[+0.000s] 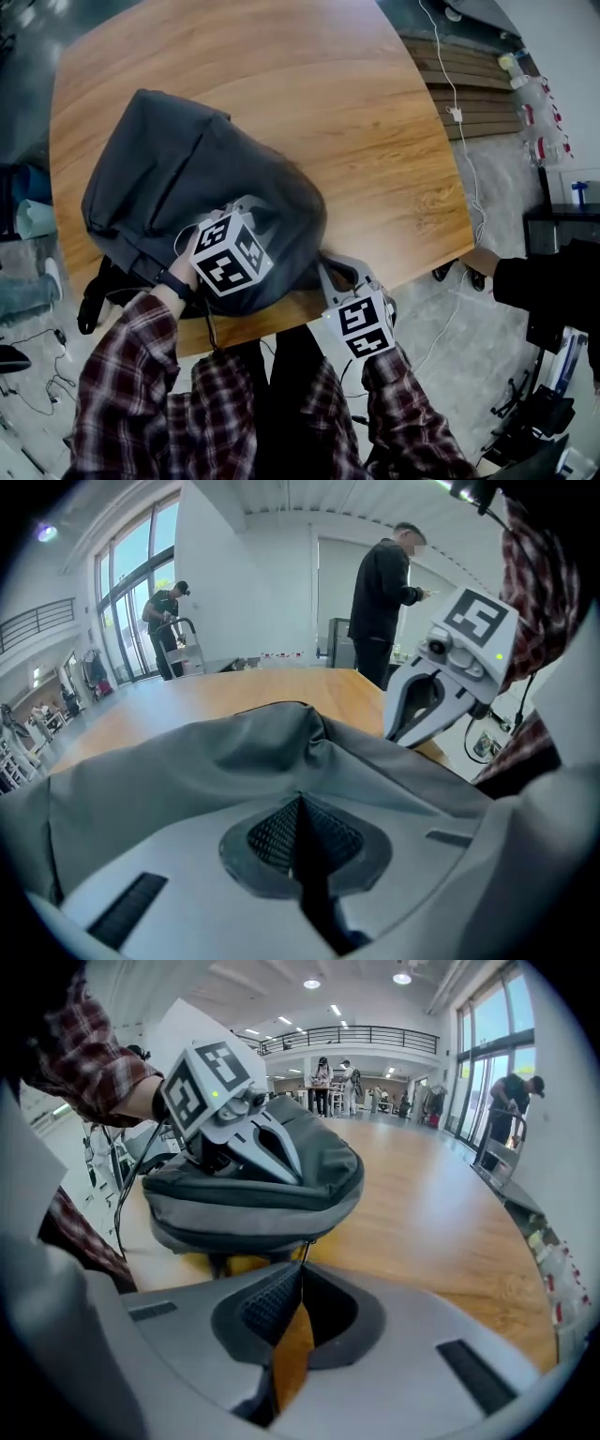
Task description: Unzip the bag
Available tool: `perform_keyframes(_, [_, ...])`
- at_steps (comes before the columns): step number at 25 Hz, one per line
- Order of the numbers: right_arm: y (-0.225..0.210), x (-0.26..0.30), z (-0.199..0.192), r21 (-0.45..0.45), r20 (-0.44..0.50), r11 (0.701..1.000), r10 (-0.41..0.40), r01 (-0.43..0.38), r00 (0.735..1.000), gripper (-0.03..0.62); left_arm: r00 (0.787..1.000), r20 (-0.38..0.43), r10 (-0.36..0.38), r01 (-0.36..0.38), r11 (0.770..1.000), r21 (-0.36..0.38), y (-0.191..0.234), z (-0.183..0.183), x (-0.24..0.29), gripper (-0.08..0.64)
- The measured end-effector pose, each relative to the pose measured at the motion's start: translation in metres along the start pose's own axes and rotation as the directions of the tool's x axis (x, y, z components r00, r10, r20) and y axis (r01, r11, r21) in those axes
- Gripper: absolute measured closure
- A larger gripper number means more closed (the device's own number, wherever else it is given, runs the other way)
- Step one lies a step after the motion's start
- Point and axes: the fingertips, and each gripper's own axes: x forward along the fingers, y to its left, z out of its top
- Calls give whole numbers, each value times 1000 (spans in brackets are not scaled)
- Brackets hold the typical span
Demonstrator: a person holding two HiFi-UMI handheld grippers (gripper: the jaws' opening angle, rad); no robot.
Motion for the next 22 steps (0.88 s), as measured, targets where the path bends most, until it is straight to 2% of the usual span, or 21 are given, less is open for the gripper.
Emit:
perform_keyframes(3, [25, -9, -6, 37, 10, 999, 30, -31, 999, 575, 1000, -6, 18, -18, 1000, -16, 6, 2, 4, 552])
perform_keyframes(7, [77, -19, -5, 40, 29, 995, 95, -96, 995, 575, 999, -7, 44, -44, 998, -40, 12, 3, 6, 552])
perform_keyframes(13, [138, -24, 11, 17, 72, 980, 198, -200, 977, 575, 992, -19, 127, -128, 987, -94, 32, 8, 6, 551])
perform_keyframes(15, [138, -24, 15, -3, 77, 983, 181, -181, 980, 575, 987, -26, 161, -163, 980, -119, 41, 8, 7, 551])
perform_keyframes(18, [111, -21, 10, -25, 66, 994, 106, -105, 992, 578, 976, -27, 216, -217, 962, -164, 55, 6, 5, 551])
perform_keyframes(22, [71, -20, 3, -85, 50, 996, 27, -23, 998, 578, 962, -30, 273, -269, 914, -304, 70, -9, -10, 551])
